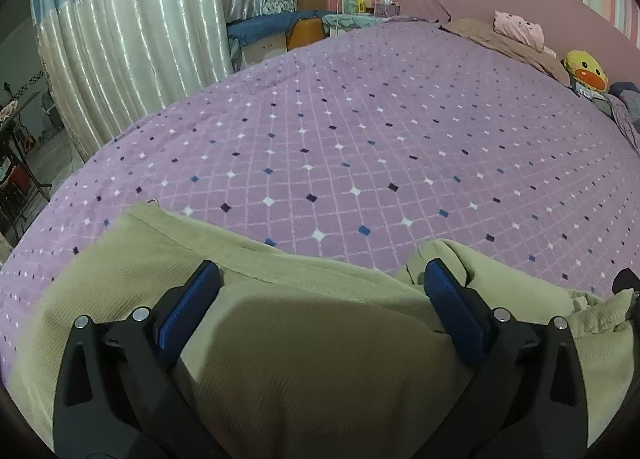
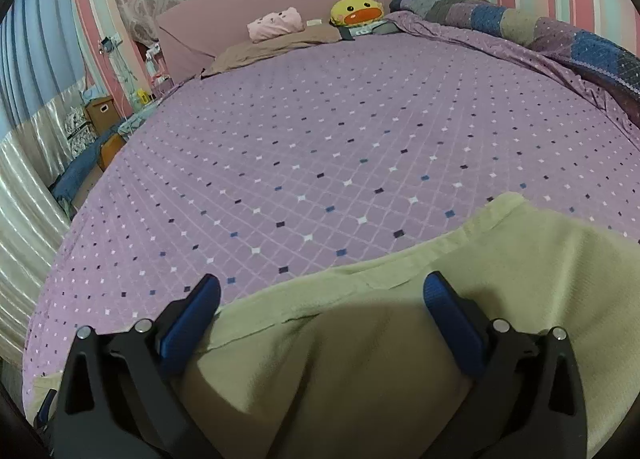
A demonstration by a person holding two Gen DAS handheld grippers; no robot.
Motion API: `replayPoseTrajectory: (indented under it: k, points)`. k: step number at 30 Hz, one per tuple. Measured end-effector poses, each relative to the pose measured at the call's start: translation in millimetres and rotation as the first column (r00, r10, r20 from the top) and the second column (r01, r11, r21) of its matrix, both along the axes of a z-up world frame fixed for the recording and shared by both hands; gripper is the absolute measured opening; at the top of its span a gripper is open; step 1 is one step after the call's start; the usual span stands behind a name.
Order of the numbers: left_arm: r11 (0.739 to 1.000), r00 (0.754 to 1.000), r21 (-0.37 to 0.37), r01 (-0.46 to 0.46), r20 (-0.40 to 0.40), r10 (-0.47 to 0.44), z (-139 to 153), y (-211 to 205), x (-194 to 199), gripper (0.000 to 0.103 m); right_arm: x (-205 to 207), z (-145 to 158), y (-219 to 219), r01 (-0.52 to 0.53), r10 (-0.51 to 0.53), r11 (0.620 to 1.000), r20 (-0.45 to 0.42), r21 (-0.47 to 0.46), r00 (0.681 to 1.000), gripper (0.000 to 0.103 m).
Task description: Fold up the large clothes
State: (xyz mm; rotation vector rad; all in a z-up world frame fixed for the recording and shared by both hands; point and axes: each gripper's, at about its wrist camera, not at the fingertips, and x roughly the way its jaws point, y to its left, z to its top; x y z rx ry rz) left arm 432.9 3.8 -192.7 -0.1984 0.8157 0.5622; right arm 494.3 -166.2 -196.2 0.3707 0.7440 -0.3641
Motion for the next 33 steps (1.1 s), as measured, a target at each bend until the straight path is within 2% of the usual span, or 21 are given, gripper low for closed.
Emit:
replayPoseTrajectory:
  k: [5, 8, 11, 12, 13, 15, 17, 19, 21, 24, 25, 27, 33]
  points:
    - [1.000, 1.000, -0.023, 0.002, -0.014, -0.003, -12.4, 1.0, 11.9, 0.100, 7.7, -8.3, 0.8, 0.000, 0.000, 1.000, -0.030, -0.001, 1.000, 0.102]
    - [0.998, 0.998, -0.053, 0.032, -0.059, -0.035, -8.4, 5.4, 15.6, 0.100, 16.5, -7.4, -2.6, -0.023, 0.025, 1.000, -0.116, 0.021, 0.993, 0.102]
    - [0.991, 0.991, -0.071, 0.116, -0.064, -0.120, 11.0, 8.0, 4.0, 0.100, 5.0, 18.6, -7.0, -0.103, 0.111, 0.992, -0.123, 0.068, 0.986, 0.101]
    - [0.989, 0.989, -0.040, 0.140, -0.051, -0.142, 20.1, 6.8, -2.5, 0.100, -7.2, 36.2, -10.1, -0.122, 0.126, 0.991, -0.085, 0.050, 0.988, 0.101]
    - [0.984, 0.984, 0.036, 0.173, -0.040, -0.172, 35.1, 4.7, -14.3, 0.100, -16.9, 48.8, -11.4, -0.131, 0.132, 0.991, -0.058, 0.021, 0.990, 0.101]
    - [0.966, 0.980, 0.162, 0.200, -0.045, -0.195, 55.8, 4.2, -30.7, 0.100, -44.1, 83.6, -18.1, -0.174, 0.174, 0.979, -0.008, -0.107, 0.985, 0.101]
    - [0.952, 0.974, 0.206, 0.227, -0.031, -0.225, 71.4, 11.2, -47.1, 0.100, -61.6, 100.7, -25.2, -0.209, 0.211, 0.954, -0.012, -0.213, 0.977, 0.101]
    - [0.946, 0.964, 0.191, 0.263, -0.016, -0.265, 77.0, 21.4, -57.8, 0.100, -77.2, 107.8, -33.5, -0.225, 0.232, 0.916, -0.021, -0.332, 0.973, 0.101]
    - [0.940, 0.964, 0.215, 0.264, -0.015, -0.267, 68.5, 33.2, -65.7, 0.100, -84.2, 102.0, -41.0, -0.225, 0.235, 0.892, -0.024, -0.393, 0.972, 0.101]
    - [0.946, 0.971, 0.227, 0.233, -0.009, -0.237, 38.4, 48.0, -72.0, 0.100, -83.2, 77.4, -54.4, -0.193, 0.190, 0.925, -0.041, -0.326, 0.981, 0.101]
    - [0.951, 0.974, 0.215, 0.224, -0.008, -0.227, 26.4, 52.1, -75.3, 0.100, -84.5, 71.0, -55.3, -0.183, 0.180, 0.927, -0.040, -0.327, 0.983, 0.101]
    - [0.960, 0.973, 0.172, 0.219, 0.033, -0.228, 18.4, 58.9, -76.2, 0.100, -85.5, 51.8, -56.0, -0.136, 0.123, 0.910, -0.059, -0.392, 0.991, 0.101]
    - [0.968, 0.968, 0.126, 0.215, 0.104, -0.228, 4.5, 60.0, -81.2, 0.100, -90.1, 32.9, -68.8, -0.108, 0.106, 0.941, -0.025, -0.321, 0.994, 0.101]
